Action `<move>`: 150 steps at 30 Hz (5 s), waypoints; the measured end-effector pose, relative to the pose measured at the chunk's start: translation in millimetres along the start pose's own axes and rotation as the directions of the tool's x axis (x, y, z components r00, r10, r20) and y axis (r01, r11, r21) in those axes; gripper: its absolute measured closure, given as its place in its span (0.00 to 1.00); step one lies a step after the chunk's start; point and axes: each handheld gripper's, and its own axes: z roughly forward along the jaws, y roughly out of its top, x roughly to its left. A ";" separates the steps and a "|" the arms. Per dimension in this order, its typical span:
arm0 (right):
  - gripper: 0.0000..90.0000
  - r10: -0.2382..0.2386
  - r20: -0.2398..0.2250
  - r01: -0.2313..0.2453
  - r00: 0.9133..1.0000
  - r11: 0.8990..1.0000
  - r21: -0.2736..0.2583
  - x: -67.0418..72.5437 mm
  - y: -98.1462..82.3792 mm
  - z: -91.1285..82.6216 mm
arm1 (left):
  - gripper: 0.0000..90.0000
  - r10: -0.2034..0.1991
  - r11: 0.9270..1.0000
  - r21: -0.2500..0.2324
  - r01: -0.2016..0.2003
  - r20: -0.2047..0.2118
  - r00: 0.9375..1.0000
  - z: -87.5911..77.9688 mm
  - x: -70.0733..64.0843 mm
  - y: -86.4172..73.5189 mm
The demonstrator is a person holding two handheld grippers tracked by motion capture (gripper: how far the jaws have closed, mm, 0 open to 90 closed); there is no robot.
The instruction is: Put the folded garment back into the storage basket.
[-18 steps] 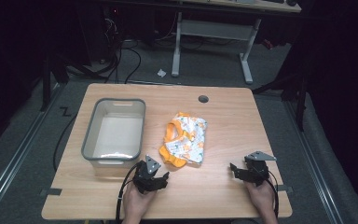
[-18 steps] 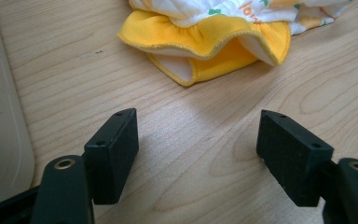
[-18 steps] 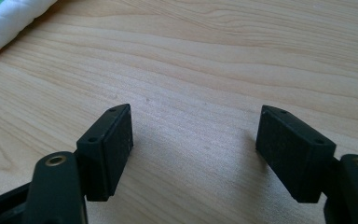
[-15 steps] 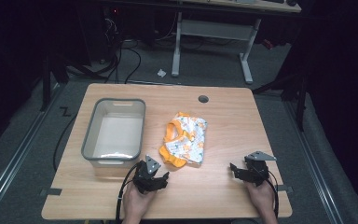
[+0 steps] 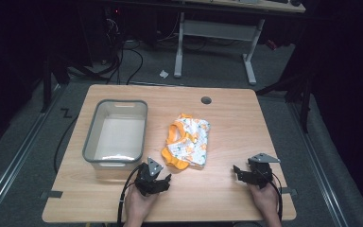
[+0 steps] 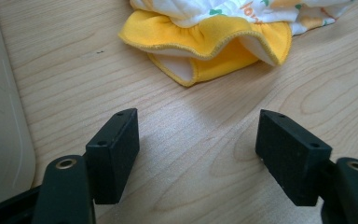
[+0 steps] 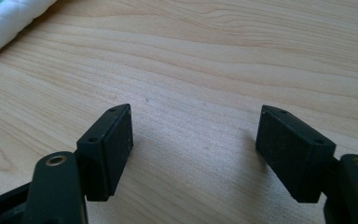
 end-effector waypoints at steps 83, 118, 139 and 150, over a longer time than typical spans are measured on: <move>0.31 0.003 0.004 -0.003 1.000 1.000 0.000 -0.1 0.2 0.1 | 0.31 0.027 0.999 0.020 -0.029 0.111 0.993 16.4 0.8 94.7; 0.31 0.002 0.003 -0.002 1.000 1.000 0.000 0.0 0.1 -0.1 | 0.18 -0.157 0.972 0.177 0.157 -0.013 0.988 106.5 40.9 120.8; 0.31 -0.004 -0.001 0.004 1.000 1.000 0.000 0.0 0.1 -0.1 | 0.75 -0.049 0.991 0.129 0.044 0.034 0.998 102.9 21.3 115.5; 0.31 -0.002 0.000 0.002 1.000 1.000 0.000 0.1 0.1 0.0 | 0.83 -0.116 0.988 0.110 0.106 0.096 0.989 99.5 28.0 115.2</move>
